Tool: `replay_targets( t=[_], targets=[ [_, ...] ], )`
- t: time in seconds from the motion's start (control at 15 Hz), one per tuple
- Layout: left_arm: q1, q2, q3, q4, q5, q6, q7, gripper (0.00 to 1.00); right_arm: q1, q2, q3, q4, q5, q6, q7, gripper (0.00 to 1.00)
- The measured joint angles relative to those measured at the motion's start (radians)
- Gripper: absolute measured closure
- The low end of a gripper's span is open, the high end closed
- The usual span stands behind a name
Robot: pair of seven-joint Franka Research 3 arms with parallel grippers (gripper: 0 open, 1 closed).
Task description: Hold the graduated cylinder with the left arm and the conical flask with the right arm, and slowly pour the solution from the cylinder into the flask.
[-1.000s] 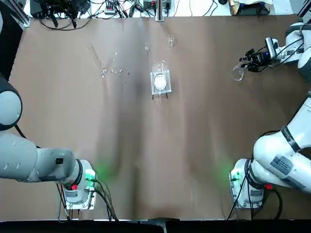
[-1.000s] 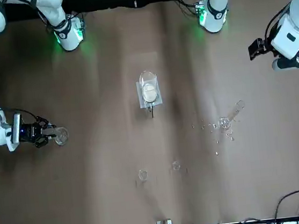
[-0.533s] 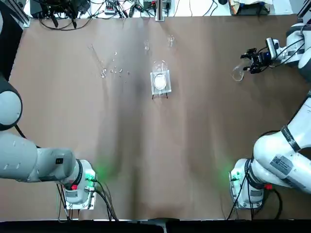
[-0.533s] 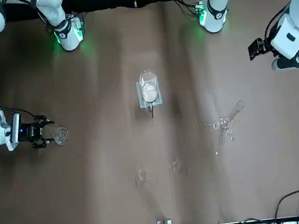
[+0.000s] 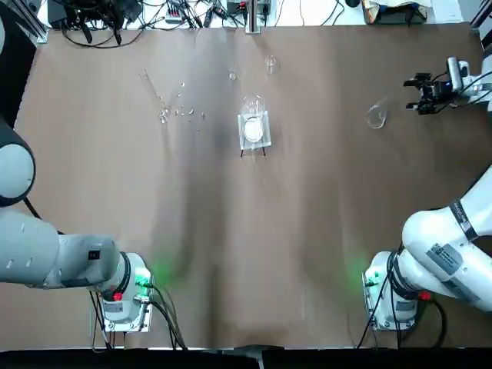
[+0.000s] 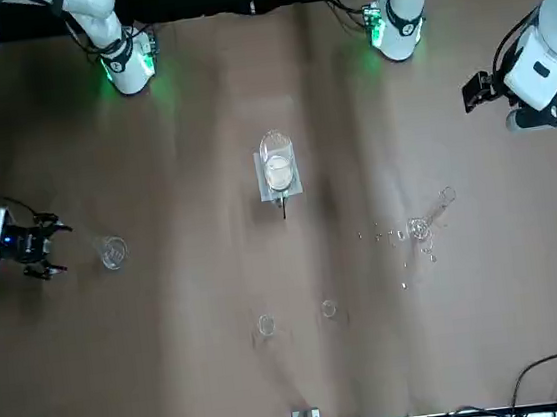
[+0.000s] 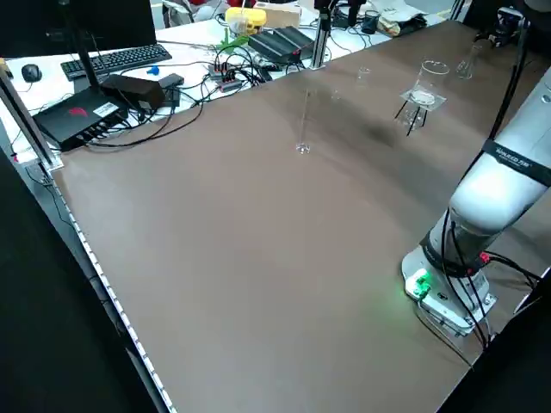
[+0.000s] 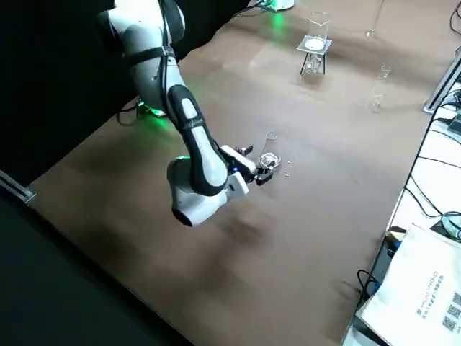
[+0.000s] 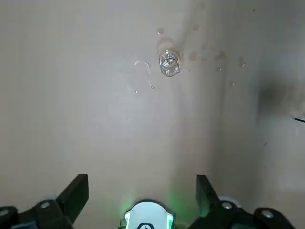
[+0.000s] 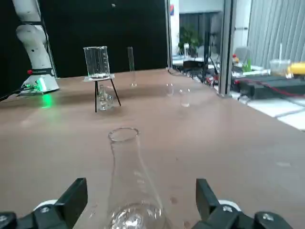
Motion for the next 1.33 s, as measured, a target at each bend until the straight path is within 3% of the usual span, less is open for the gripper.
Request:
replay_targets(
  t=[0.27, 0.47, 0.87, 1.33],
  targets=[
    [0.0, 0.004, 0.0, 0.0, 0.0, 0.006, 0.0, 0.0, 0.014, -0.052, 0.016, 0.114, -0.099, -0.004, 0.267, 0.0],
    [0.001, 0.009, 0.0, 0.0, 0.0, 0.008, 0.0, 0.0, 0.069, -0.146, 0.023, 0.15, -0.17, -0.007, 0.485, 0.0],
    [0.0, 0.01, -0.001, 0.0, 0.0, 0.008, 0.0, 0.0, 0.305, -0.379, 0.027, 0.159, -0.357, 0.071, 1.04, 0.0],
    [0.0, 0.01, -0.001, 0.0, 0.0, 0.008, 0.0, 0.0, 0.539, -0.506, 0.027, 0.158, -0.616, 0.132, 1.598, 0.0]
  ],
)
